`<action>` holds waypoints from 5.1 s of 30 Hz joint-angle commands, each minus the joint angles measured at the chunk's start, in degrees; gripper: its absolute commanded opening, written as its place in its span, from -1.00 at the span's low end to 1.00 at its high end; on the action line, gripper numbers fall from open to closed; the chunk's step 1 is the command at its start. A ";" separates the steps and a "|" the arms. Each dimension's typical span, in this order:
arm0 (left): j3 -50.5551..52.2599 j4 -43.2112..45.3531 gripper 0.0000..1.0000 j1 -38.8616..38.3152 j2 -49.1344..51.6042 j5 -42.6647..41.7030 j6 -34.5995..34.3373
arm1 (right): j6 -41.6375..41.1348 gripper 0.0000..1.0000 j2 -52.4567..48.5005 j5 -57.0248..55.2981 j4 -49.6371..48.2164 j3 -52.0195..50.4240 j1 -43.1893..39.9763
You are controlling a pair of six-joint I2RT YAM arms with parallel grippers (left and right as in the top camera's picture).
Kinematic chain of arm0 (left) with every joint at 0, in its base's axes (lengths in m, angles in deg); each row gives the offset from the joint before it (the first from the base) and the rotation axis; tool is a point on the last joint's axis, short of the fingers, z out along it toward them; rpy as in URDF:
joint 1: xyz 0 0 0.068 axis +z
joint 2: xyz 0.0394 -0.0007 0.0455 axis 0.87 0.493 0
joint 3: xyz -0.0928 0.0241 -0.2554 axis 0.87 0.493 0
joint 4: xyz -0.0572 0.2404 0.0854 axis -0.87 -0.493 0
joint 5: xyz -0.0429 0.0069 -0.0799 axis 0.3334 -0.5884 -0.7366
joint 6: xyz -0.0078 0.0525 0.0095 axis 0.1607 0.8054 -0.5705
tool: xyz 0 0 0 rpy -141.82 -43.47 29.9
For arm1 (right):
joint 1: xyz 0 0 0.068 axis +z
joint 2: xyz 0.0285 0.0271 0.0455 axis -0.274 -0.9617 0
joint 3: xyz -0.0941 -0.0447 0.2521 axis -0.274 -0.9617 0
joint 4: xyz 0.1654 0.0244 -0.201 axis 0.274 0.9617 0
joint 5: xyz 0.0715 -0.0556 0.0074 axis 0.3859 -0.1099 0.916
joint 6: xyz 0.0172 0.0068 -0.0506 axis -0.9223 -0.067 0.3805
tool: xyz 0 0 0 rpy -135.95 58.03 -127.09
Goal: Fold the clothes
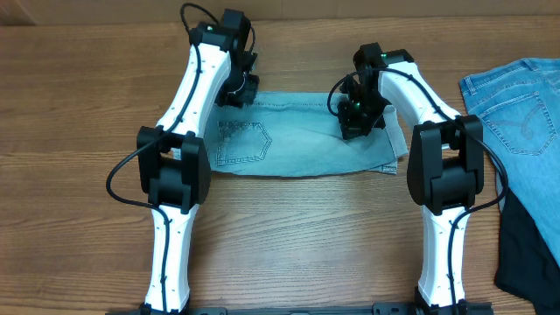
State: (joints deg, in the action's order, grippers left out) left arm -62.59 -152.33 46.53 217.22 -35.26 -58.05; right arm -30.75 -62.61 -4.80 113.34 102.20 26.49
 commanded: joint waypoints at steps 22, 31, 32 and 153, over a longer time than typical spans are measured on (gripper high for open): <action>5.44 4.11 -0.92 -3.45 1.29 -8.22 10.29 | -0.44 -0.91 -1.60 -5.09 -2.56 -1.44 -0.37; 10.27 21.70 -0.92 -0.46 1.29 4.52 5.16 | -0.42 -0.90 -1.60 -5.11 -2.67 -1.44 -0.37; 10.27 23.89 -0.92 0.46 1.29 4.26 3.96 | -0.42 -0.90 -1.60 -5.11 -2.80 -1.44 -0.37; 12.15 0.04 -0.92 2.25 1.29 -5.92 -16.72 | -22.16 -0.92 16.59 14.19 -34.29 -29.35 13.57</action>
State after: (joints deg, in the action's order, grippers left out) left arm -53.00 -152.94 48.49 218.62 -42.23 -74.20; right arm -51.88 -46.02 10.00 78.28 73.67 41.97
